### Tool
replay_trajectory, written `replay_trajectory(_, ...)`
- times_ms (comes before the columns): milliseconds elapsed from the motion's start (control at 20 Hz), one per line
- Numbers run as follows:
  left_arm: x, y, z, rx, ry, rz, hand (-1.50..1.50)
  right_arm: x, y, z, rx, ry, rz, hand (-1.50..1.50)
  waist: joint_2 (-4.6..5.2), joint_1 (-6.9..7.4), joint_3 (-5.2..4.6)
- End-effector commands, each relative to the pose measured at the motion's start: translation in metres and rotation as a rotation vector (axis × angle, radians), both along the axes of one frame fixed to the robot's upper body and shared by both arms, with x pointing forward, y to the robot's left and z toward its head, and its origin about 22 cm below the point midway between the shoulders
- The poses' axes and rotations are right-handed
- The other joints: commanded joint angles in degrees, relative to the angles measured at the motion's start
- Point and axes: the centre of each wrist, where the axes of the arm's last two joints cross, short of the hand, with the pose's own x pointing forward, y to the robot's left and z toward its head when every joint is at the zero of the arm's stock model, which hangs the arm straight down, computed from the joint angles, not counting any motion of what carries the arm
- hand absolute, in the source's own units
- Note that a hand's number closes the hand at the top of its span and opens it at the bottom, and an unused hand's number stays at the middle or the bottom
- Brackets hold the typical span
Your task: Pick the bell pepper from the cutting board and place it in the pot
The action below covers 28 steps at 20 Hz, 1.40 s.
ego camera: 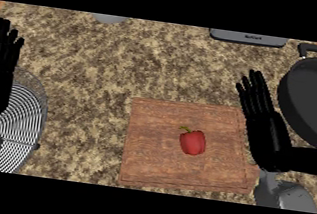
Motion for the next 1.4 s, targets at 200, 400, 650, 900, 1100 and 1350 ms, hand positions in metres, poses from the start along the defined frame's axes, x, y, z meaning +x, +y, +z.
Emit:
replay_trajectory(200,0.013,-0.036,0.002,-0.008,-0.056,-0.176,0.0,0.034,0.022,0.096,-0.29,-0.315,0.647,1.5,1.3,5.48,0.99)
replay_trajectory(400,0.015,-0.04,0.001,-0.043,-0.04,-0.218,0.0,0.063,-0.039,0.14,-0.769,-0.488,0.471,-1.5,2.0,4.5,1.07)
replay_trajectory(650,0.023,-0.036,-0.002,-0.066,-0.017,-0.221,0.0,0.072,-0.052,0.142,-0.786,-0.699,0.79,-1.5,2.0,3.93,1.26)
replay_trajectory(900,0.023,-0.035,-0.009,-0.076,-0.027,-0.224,0.0,0.081,-0.08,0.137,-0.971,-0.786,0.892,-1.5,1.48,3.0,1.2)
replay_trajectory(1100,0.03,-0.031,-0.011,-0.054,-0.013,-0.211,0.0,0.088,-0.057,0.143,-1.214,-0.779,0.922,-1.5,1.28,2.99,1.07)
replay_trajectory(1350,0.026,-0.023,-0.025,-0.066,-0.006,-0.194,0.0,0.077,-0.023,0.136,-1.405,-0.793,0.995,-1.5,0.88,2.07,1.01)
